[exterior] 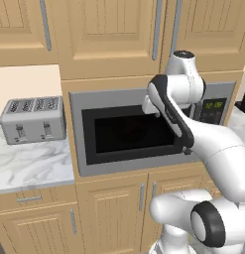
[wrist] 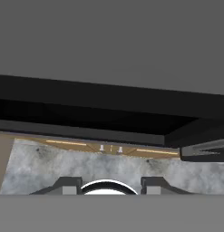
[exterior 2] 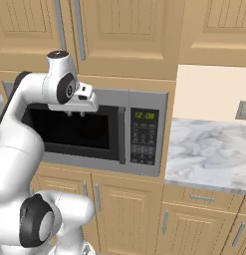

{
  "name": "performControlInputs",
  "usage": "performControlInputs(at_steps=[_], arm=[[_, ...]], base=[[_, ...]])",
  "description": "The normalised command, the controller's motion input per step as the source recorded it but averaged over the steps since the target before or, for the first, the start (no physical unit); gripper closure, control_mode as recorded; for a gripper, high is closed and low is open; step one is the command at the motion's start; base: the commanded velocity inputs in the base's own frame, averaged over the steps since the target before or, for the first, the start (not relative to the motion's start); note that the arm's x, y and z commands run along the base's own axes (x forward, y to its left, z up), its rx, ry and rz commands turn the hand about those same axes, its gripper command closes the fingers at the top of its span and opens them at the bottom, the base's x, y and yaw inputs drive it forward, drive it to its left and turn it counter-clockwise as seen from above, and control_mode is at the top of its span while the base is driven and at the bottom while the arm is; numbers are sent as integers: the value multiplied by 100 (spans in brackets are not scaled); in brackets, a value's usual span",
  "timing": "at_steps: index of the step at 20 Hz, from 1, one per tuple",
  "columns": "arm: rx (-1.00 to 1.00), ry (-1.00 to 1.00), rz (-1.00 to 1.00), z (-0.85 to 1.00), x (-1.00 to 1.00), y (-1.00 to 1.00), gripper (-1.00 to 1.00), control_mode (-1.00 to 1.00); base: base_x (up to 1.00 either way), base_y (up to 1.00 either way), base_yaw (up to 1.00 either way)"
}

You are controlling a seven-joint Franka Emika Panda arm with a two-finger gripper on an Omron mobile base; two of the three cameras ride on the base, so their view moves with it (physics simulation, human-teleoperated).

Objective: The microwave is finished heating the fish and tomato. Take the bowl containing the food and place it on the dining counter.

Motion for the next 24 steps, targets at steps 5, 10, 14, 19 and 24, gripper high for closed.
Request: performControlInputs(at_steps=[5, 10, 14, 19, 24], arm=[[-2, -19, 0, -24, -56, -9, -100, -100], [5, -39, 0, -31, -86, -53, -100, -100], [1, -3, 0, -4, -14, -11, -100, -100], [-1, 1, 0, -1, -3, 0, -100, 100], [0, 0, 0, 0, 0, 0, -100, 100]], base=[[0, 0, 0], [0, 0, 0], [0, 0, 0], [-8, -2, 0], [-52, -16, 0]])
